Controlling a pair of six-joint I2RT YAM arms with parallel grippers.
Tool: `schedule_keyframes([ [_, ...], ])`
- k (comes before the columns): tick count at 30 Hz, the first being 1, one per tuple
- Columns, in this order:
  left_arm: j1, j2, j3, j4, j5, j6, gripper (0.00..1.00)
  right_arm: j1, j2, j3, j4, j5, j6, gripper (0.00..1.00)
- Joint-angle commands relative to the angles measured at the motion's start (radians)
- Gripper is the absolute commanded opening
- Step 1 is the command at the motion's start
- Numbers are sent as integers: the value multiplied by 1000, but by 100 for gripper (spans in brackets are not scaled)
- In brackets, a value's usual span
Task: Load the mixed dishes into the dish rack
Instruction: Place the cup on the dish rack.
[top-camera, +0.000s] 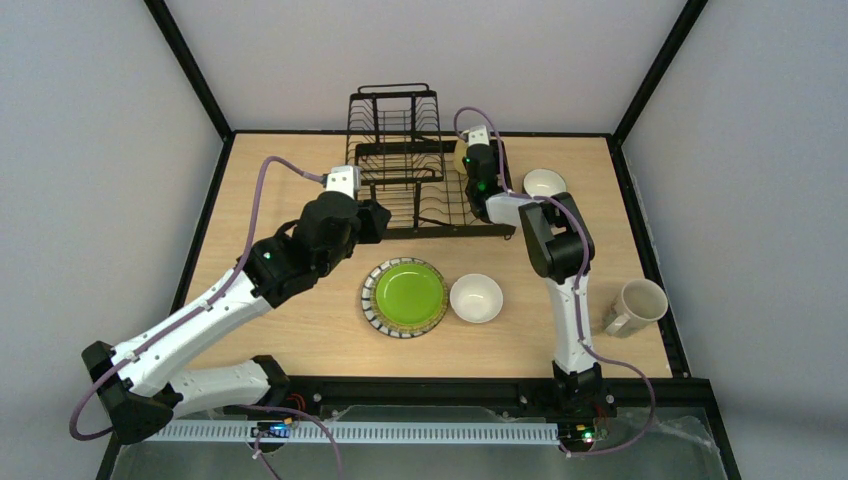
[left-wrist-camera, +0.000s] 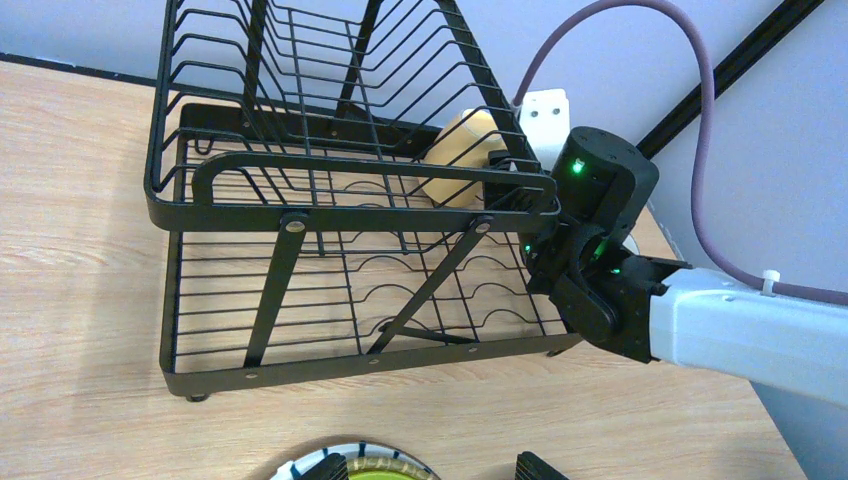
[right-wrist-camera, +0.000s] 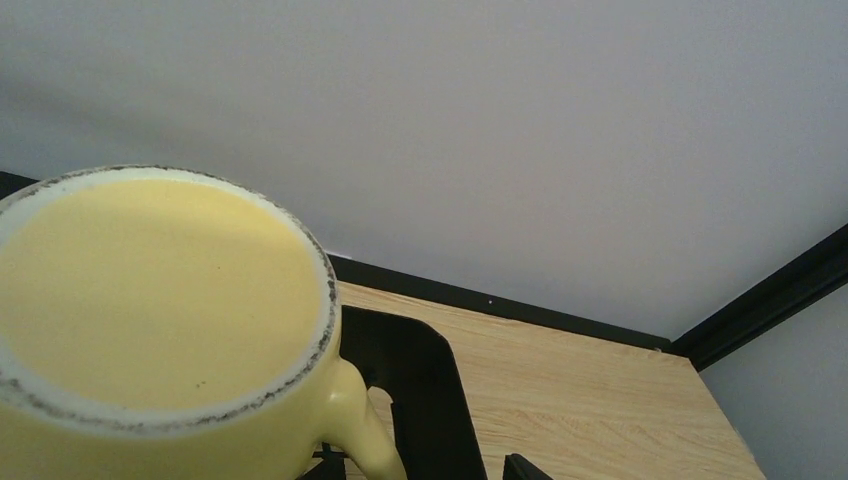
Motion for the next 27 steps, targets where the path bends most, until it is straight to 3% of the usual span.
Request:
schedule_keyframes([
  [1, 3, 1, 34, -5, 2, 11, 97, 4, -52, 33, -6, 21, 28, 92],
  [27, 3, -32, 4, -8, 6, -9, 97, 5, -91, 37, -56, 62, 59, 92],
])
